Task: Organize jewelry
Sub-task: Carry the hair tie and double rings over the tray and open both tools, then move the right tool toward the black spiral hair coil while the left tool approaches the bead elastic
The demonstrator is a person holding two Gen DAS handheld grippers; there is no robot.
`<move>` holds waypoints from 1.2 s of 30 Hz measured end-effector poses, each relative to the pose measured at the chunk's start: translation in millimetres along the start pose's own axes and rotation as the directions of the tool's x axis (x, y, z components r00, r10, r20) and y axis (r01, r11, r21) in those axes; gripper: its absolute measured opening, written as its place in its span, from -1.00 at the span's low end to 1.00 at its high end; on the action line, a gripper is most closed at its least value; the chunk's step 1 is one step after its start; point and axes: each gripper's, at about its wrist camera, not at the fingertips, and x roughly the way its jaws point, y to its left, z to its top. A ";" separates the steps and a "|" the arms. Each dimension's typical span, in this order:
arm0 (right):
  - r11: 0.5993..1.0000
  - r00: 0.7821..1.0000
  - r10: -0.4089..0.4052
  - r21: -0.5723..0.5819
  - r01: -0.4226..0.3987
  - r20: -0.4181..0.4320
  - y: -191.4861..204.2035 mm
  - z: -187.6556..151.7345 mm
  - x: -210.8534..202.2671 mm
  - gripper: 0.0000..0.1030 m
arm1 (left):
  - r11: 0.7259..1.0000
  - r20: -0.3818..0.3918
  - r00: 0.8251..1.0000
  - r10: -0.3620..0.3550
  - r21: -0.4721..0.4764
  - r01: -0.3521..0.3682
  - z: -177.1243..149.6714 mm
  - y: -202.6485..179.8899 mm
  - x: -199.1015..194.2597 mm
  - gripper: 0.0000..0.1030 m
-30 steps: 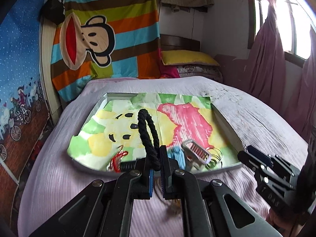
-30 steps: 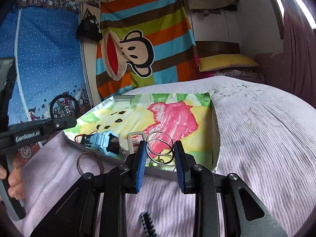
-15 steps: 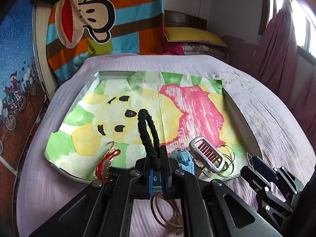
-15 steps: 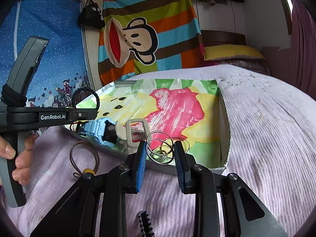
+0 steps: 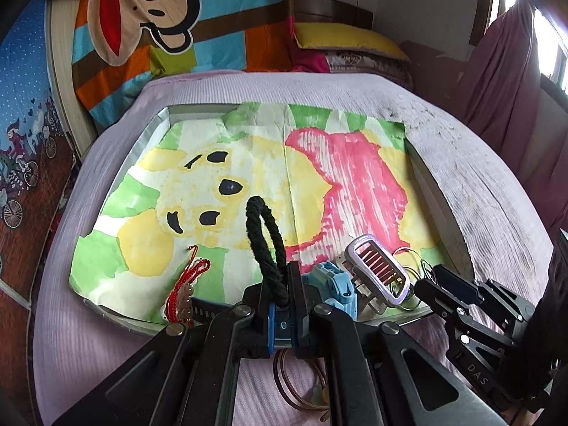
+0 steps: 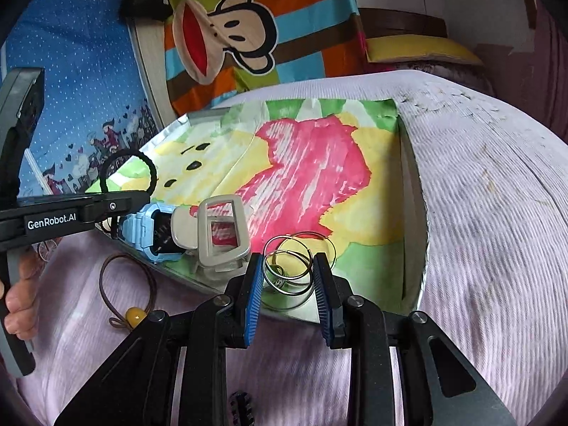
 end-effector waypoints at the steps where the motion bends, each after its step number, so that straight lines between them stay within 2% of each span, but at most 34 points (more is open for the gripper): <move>1: 1.000 1.000 0.002 -0.001 -0.002 -0.003 0.7 0.5 1.1 -0.52 | 1.000 -0.006 1.000 0.003 0.004 -0.003 1.0 -0.3 1.0 -0.88; 5: 1.000 1.000 0.010 -0.001 -0.010 -0.001 1.0 0.3 2.5 -0.51 | 1.000 -0.009 1.000 0.009 0.014 -0.009 1.5 -0.8 0.7 -0.88; 8: 1.000 1.000 0.000 -0.007 0.000 0.012 2.7 -1.0 0.4 -0.44 | 1.000 0.013 1.000 0.014 0.003 -0.014 -2.2 1.3 -2.8 -0.79; 10: 1.000 1.000 -0.003 -0.006 0.003 0.024 2.4 -1.7 -2.7 -0.25 | 1.000 0.032 0.999 0.022 -0.008 -0.021 -5.5 3.6 -5.8 -0.52; 11: 1.000 0.999 -0.004 -0.007 0.004 0.033 2.7 -2.2 -4.6 -0.22 | 1.000 0.043 0.999 0.023 -0.013 -0.023 -7.5 5.1 -8.0 -0.42; 12: 1.000 0.999 -0.005 -0.011 0.005 0.039 3.3 -2.8 -6.4 -0.20 | 1.000 0.058 0.998 0.023 -0.020 -0.022 -9.7 6.7 -10.7 -0.18; 14: 1.000 0.998 -0.015 -0.022 0.017 0.055 4.2 -4.1 -11.6 -0.20 | 0.999 0.097 0.995 0.025 -0.032 -0.022 -14.5 9.4 -17.9 0.15; 18: 0.998 0.992 -0.035 -0.043 0.040 0.119 9.0 -7.2 -28.5 -0.19 | 0.999 0.170 0.985 0.022 -0.043 -0.015 -26.0 11.7 -34.2 0.26; 19: 0.998 0.990 -0.036 -0.044 0.043 0.136 9.0 -8.4 -34.2 -0.08 | 0.999 0.182 0.983 0.024 -0.044 -0.016 -28.4 12.0 -37.6 0.35; 21: 0.998 0.982 -0.043 -0.038 0.051 0.185 9.2 -11.8 -48.5 0.13 | 0.999 0.222 0.975 0.029 -0.046 -0.020 -35.7 11.4 -46.5 0.54; 25: 0.998 0.962 -0.045 -0.019 0.052 0.271 8.9 -20.0 -79.7 0.39 | 0.999 0.312 0.949 0.037 -0.042 -0.025 -55.1 9.9 -67.3 0.81; 31: 0.998 0.920 -0.048 -0.023 0.062 0.388 11.7 -30.3 -127.2 0.79 | 0.998 0.392 0.920 0.030 -0.057 -0.008 -85.7 11.0 -90.8 0.97; 36: 0.998 0.901 -0.054 -0.004 0.062 0.431 12.7 -40.4 -155.9 0.92 | 0.997 0.467 0.883 0.046 -0.072 -0.014 -110.6 9.7 -111.0 1.00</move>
